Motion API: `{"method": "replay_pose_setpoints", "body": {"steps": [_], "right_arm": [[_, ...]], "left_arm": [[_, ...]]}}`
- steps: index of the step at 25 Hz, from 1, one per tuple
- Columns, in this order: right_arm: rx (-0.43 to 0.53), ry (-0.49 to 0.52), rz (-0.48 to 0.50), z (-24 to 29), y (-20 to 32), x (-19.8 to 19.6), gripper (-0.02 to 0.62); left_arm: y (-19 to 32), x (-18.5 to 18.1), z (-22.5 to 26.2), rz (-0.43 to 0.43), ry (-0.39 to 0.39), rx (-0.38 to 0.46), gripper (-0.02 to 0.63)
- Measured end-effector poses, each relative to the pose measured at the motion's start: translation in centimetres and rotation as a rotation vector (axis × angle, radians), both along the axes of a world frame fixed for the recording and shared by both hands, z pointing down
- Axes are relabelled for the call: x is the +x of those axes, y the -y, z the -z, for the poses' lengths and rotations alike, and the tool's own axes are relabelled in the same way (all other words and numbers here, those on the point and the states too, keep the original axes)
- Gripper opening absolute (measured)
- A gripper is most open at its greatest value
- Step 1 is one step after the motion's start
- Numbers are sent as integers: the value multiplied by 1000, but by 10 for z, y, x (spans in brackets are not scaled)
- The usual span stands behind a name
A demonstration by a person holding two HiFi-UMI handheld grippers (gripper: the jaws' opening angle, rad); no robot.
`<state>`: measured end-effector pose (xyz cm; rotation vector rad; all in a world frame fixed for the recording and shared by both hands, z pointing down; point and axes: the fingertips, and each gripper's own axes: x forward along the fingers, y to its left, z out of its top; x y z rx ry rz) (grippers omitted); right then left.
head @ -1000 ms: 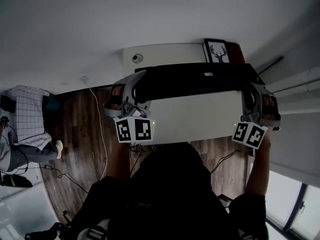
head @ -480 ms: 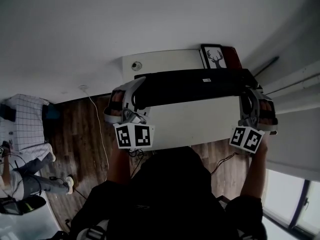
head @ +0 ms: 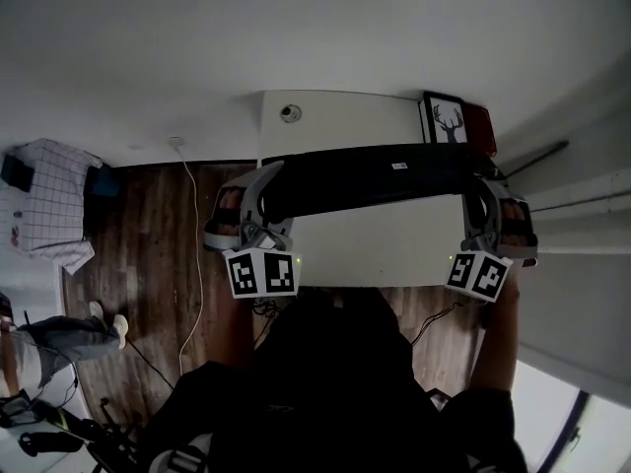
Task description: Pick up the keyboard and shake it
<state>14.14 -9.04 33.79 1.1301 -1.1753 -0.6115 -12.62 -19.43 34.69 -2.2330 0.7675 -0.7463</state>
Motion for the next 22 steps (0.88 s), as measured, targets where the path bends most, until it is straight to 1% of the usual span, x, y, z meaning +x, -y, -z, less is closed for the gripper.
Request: {"method": "replay_pose_setpoints", "body": {"steps": [3,7,11,14,19,22], "right_arm": [[-16,4,70,8,6,-19,107],[-9,18,163,-5,41,-18,106],[14,22,271,6,65,-35,107],[57,33,328,16,74,-45,107],[164,52,401,37,82,-55,107],[191,57,422,45,88,-59,107]], "left_arm": [[-15,-26,8,78,6,-13,144],[-6,-32,-1,178,19,-20,144],[-14,-54,12,289,22,-5,144],[-23,-65,27,344,26,33,144],[-33,-74,58,414,44,144,144],[-30,-80,67,435,37,155,146]]}}
